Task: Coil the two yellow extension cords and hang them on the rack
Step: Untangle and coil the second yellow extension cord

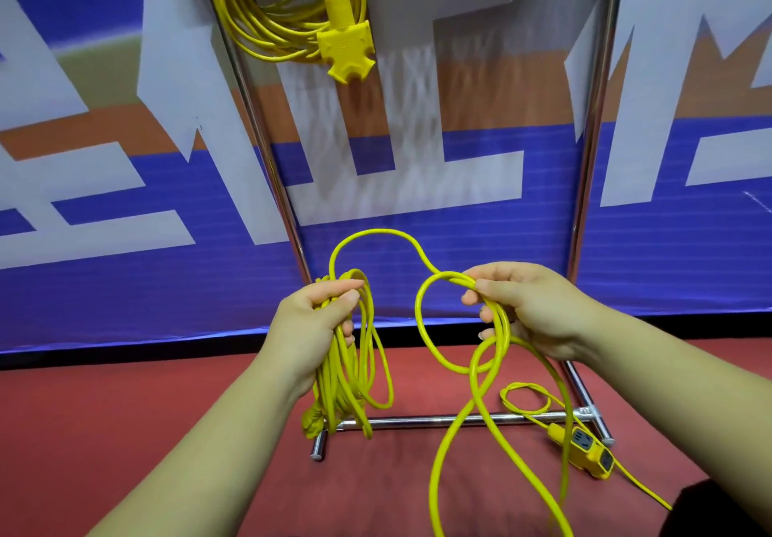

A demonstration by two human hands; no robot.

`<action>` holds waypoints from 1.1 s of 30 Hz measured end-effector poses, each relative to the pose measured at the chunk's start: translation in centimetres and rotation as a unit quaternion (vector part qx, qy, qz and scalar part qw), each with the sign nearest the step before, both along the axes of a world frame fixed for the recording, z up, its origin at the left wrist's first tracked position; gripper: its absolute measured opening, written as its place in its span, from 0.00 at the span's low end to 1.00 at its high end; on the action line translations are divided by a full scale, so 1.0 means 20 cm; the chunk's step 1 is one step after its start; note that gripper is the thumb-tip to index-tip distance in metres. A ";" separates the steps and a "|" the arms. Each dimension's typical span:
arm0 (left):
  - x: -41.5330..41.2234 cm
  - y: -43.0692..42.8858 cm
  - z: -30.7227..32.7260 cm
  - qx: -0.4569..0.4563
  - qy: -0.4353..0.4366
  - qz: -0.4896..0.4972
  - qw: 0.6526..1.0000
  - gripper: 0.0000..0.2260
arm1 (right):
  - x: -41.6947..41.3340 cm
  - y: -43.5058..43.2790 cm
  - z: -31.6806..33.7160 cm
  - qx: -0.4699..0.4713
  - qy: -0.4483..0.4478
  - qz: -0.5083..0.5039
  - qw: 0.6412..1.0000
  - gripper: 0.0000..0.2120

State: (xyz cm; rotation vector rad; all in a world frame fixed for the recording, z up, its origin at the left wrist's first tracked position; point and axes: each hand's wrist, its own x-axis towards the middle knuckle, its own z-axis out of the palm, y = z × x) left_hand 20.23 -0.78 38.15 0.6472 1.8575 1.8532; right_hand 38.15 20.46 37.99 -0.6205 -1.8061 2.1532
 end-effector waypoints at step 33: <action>0.17 0.17 -0.01 -0.039 0.044 -0.027 0.998 0.07 | 0.17 0.20 -0.31 0.261 -0.292 0.158 0.906 0.23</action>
